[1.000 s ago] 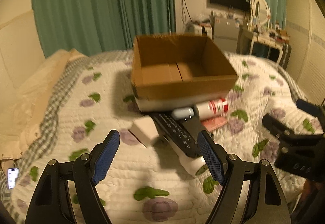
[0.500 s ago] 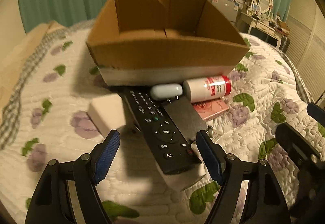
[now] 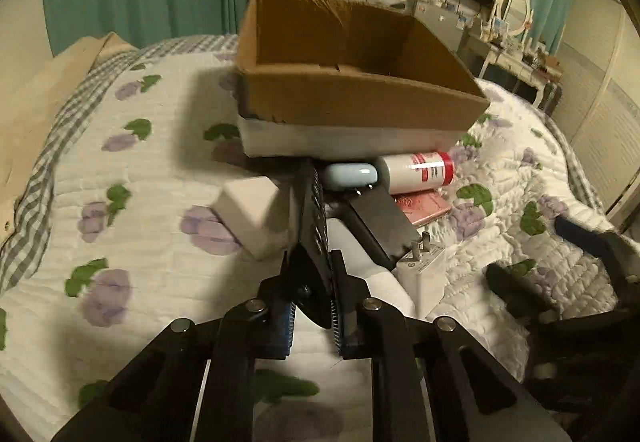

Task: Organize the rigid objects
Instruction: 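Grasp the black TV remote with the left tool while the right tool grasps the white plug charger, then lift the remote and charger and carry both tools over the cardboard box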

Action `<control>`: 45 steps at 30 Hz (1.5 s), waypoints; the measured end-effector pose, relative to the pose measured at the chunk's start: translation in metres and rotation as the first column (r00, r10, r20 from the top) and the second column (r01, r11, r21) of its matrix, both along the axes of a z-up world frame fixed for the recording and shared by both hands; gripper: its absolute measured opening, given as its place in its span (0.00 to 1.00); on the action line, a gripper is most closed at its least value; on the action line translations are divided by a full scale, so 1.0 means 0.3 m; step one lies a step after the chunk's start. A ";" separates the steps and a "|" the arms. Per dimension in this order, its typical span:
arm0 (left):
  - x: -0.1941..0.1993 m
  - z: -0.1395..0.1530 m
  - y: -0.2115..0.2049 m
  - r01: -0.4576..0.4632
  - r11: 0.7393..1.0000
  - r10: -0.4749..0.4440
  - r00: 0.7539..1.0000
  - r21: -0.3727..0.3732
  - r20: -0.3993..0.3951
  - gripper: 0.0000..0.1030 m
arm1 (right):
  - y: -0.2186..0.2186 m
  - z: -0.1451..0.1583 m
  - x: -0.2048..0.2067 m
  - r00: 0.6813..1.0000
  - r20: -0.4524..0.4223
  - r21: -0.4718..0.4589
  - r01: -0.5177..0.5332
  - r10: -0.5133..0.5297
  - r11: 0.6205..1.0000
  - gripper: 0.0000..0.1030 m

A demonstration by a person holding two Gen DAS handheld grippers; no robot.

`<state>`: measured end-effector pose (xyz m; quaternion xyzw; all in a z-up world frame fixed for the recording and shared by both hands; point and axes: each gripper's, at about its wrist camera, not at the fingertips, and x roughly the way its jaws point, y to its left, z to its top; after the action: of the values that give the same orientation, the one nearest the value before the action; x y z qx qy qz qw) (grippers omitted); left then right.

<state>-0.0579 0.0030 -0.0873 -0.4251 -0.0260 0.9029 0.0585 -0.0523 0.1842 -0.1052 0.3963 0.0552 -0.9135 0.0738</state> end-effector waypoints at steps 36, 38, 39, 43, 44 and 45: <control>0.113 0.366 0.050 0.062 0.996 -0.076 0.963 -0.063 -0.258 0.00 | -0.021 0.194 -0.022 0.996 -0.066 -0.050 -0.069 0.066 0.996 0.39; 0.106 0.336 0.046 0.062 0.996 -0.074 0.971 -0.062 -0.228 0.04 | -0.008 0.195 -0.013 0.996 -0.064 -0.050 -0.063 0.060 0.997 0.39; 0.102 0.305 0.044 0.057 0.996 -0.069 0.977 -0.069 -0.201 0.11 | -0.008 0.193 -0.006 0.997 -0.061 -0.047 -0.058 0.055 0.997 0.39; 0.096 0.157 0.030 0.019 0.998 -0.024 0.996 -0.056 -0.090 0.60 | 0.005 0.145 0.013 0.999 -0.034 -0.034 -0.043 0.042 0.998 0.40; 0.097 0.124 0.029 0.022 0.998 -0.025 0.998 -0.055 -0.061 0.60 | 0.008 0.127 0.015 0.999 -0.021 -0.036 -0.041 0.040 0.999 0.40; 0.088 0.074 0.030 0.020 0.998 -0.020 1.000 -0.062 -0.008 0.60 | 0.016 0.118 0.018 0.999 -0.014 -0.036 -0.039 0.038 0.999 0.40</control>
<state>-0.0317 0.0121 -0.0650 -0.4231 0.0064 0.9044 0.0545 -0.0469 0.1890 -0.0700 0.3875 0.0466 -0.9154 0.0984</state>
